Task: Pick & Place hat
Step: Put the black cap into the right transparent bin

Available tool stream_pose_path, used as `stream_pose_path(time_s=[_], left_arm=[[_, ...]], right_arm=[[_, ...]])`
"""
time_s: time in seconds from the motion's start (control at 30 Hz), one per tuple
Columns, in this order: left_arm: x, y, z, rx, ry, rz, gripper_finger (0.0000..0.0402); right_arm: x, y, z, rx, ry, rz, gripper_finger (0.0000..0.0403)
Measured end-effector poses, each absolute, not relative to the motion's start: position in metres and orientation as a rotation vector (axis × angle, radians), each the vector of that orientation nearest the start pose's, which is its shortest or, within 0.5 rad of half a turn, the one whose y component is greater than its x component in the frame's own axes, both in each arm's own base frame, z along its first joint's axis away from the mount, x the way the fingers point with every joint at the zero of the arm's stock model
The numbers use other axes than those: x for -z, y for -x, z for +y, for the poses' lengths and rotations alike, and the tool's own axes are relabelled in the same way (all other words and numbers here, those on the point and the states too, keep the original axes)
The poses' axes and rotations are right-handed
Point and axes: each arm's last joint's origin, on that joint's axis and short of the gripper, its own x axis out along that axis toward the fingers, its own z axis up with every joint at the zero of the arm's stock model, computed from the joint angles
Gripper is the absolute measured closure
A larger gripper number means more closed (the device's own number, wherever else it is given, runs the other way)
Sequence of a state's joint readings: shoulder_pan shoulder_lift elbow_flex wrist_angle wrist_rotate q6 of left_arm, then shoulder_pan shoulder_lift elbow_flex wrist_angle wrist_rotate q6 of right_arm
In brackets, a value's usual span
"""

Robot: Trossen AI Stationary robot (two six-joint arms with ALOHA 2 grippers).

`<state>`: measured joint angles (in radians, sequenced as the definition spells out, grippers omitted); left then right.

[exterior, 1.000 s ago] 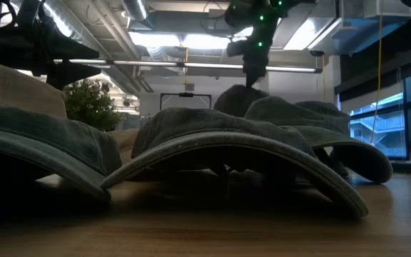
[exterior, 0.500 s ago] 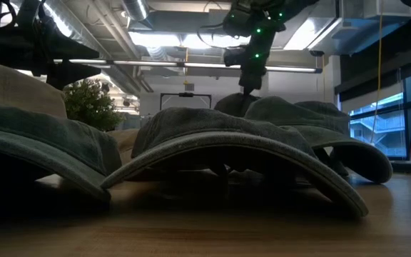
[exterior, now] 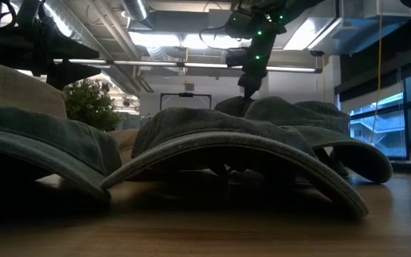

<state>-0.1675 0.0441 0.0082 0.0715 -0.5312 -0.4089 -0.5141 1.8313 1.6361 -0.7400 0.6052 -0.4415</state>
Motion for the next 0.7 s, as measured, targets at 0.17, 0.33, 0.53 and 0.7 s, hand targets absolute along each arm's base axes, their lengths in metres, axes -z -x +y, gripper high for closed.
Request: stream_pose_path(time_s=[0.17, 0.33, 0.53, 0.7], left_arm=[[-0.170, -0.097, -0.002, -0.352, 0.416, -0.107, 0.0205], [-0.170, -0.097, -0.002, -0.352, 0.416, -0.108, 0.0205], [-0.170, -0.097, -0.002, -0.351, 0.434, -0.111, 0.0205], [-0.170, -0.097, -0.002, -0.351, 0.431, -0.110, 0.0205]], right_arm=[[-0.316, -0.338, -0.206, 0.813, 0.421, 1.146, 0.0229], [-0.352, -0.340, -0.199, 0.791, 0.417, 1.069, 0.0229], [-0.397, -0.330, -0.187, 0.742, 0.392, 1.032, 0.0228], [-0.422, -0.315, -0.154, 0.378, 0.180, 1.027, 0.0228]])
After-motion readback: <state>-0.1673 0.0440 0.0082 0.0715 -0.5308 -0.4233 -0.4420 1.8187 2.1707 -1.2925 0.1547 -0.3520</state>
